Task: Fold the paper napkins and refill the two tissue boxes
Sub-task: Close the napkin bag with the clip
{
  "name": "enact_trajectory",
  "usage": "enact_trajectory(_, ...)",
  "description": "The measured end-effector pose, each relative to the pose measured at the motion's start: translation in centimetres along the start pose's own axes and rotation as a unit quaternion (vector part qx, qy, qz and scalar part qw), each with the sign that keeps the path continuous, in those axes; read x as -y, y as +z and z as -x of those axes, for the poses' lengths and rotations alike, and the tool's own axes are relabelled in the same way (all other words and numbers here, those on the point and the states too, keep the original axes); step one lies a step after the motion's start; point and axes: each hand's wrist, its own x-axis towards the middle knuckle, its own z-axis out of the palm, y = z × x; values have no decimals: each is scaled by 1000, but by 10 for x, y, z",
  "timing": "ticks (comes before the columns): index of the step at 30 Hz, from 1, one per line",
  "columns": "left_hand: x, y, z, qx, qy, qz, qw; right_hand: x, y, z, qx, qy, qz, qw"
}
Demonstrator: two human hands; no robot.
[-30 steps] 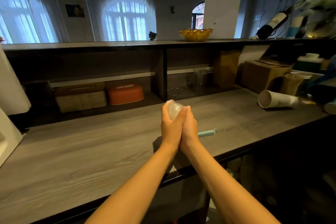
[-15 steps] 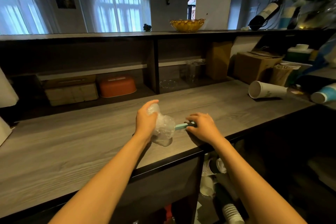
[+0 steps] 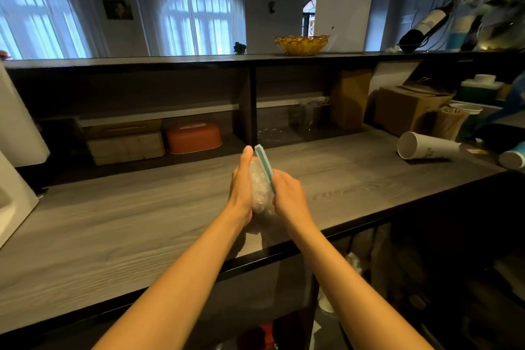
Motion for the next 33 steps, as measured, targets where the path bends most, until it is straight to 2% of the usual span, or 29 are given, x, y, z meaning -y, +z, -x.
enact_trajectory(4, -5, -16, 8, -37, 138, -176, 974, -2, 2, 0, 96, 40, -83, 991)
enact_trajectory(6, -9, -32, 10, -58, 159, -200, 965, -5, 6, -1, 167, 50, -118, 978)
enact_trajectory(8, -16, -47, 14, -63, 165, -182, 967, -6, 10, -2, 202, 41, -126, 970)
enact_trajectory(11, -31, -67, 20, -96, 143, -90, 981, -7, 16, -4, 180, 16, -76, 981)
enact_trajectory(14, -41, -84, 24, -130, 107, -14, 986, -6, 28, 1, 123, -22, -66, 990)
enact_trajectory(16, -43, -94, 29, -127, 90, 25, 987, -5, 34, 1, 73, -23, -122, 990)
enact_trajectory(18, -41, -103, 34, -108, 92, 34, 989, -2, 38, -5, 14, -2, -225, 974)
enact_trajectory(21, -37, -117, 39, -69, 100, -59, 991, 6, 40, -14, -36, 20, -357, 933)
enact_trajectory(25, -37, -135, 42, 39, 68, -195, 978, 15, 44, -15, -23, 18, -361, 932)
enact_trajectory(27, -41, -138, 46, 77, 62, -228, 969, 21, 40, -20, -21, 8, -349, 937)
enact_trajectory(31, -56, -139, 49, 32, 31, -121, 992, 36, 22, -29, 9, -29, -283, 959)
enact_trajectory(33, -62, -130, 48, 32, 50, -153, 986, 40, 23, -28, 69, -39, -208, 975)
